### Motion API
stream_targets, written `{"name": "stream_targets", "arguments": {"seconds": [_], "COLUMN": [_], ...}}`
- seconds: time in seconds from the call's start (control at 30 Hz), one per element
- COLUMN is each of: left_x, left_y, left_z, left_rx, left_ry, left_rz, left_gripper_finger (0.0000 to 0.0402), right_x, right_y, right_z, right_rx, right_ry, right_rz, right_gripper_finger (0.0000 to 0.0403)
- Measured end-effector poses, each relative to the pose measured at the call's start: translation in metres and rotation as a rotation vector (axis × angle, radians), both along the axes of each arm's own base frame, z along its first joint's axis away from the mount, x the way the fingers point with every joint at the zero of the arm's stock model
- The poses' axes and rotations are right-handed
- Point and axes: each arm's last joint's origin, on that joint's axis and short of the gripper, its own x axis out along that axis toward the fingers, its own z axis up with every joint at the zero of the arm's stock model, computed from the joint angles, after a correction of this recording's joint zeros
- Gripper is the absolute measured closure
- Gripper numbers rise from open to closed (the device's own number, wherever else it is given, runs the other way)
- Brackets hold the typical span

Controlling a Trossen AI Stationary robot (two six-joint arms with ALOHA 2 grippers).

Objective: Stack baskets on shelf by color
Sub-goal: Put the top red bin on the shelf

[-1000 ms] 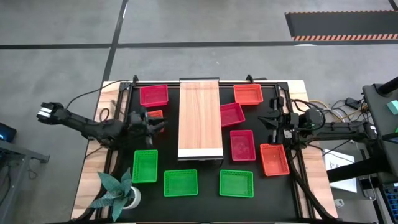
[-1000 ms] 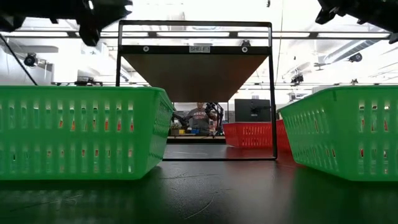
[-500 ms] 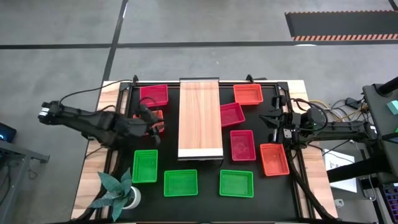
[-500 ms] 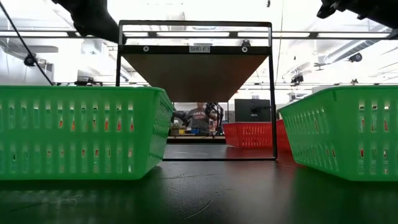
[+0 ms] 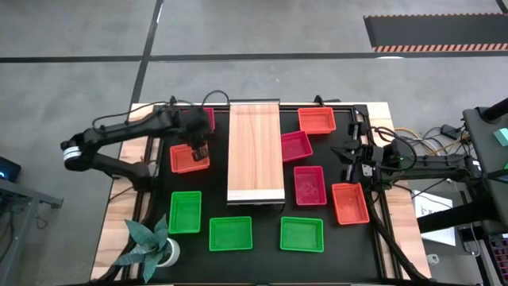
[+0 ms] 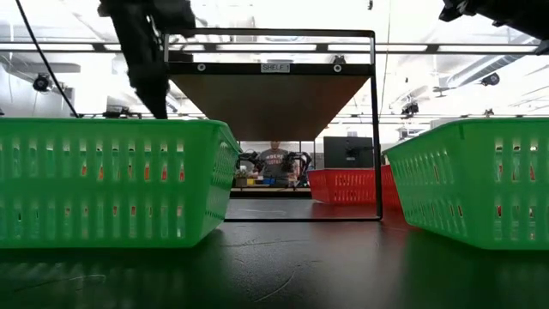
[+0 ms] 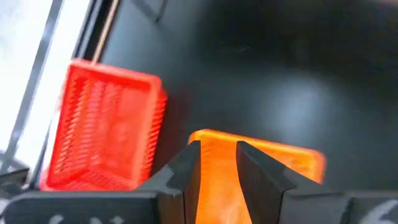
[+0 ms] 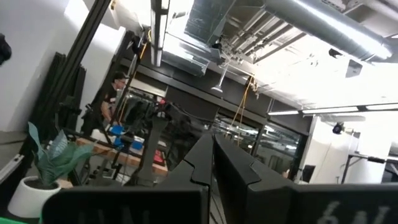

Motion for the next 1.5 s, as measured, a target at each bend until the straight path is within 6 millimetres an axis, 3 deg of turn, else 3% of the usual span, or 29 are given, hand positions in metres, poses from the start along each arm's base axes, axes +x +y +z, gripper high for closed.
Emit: {"name": "stream_targets", "arguments": {"seconds": [0.2,0.47,0.8,0.9,1.1,1.5], "left_x": [-0.007,-0.015,-0.016,-0.013,-0.008,-0.003], "left_y": [0.035,0.056,0.073,0.077,0.085,0.093], "left_z": [-0.012,-0.02,-0.036,-0.041,-0.054,-0.073], "left_rx": [0.005,-0.061,-0.071,-0.065,-0.071,-0.113], "left_ry": [0.094,0.174,0.255,0.271,0.297,0.348], "left_rz": [0.003,-0.038,-0.099,-0.126,-0.13,-0.127], "left_gripper_finger": [0.0316,0.0311,0.0217,0.0205,0.0216,0.0277], "right_x": [0.0,0.003,0.003,0.003,0.003,0.003], "right_y": [0.0,0.0,0.0,0.0,0.0,0.0], "right_z": [0.0,-0.004,-0.006,-0.005,-0.005,-0.005], "right_rx": [-0.006,0.024,0.01,0.001,0.001,-0.008], "right_ry": [-0.001,0.046,0.059,0.054,0.053,0.053], "right_rz": [-0.003,0.008,0.0,-0.003,-0.003,-0.007], "right_gripper_finger": [0.0394,0.0394,0.0394,0.0394,0.0394,0.0394]}}
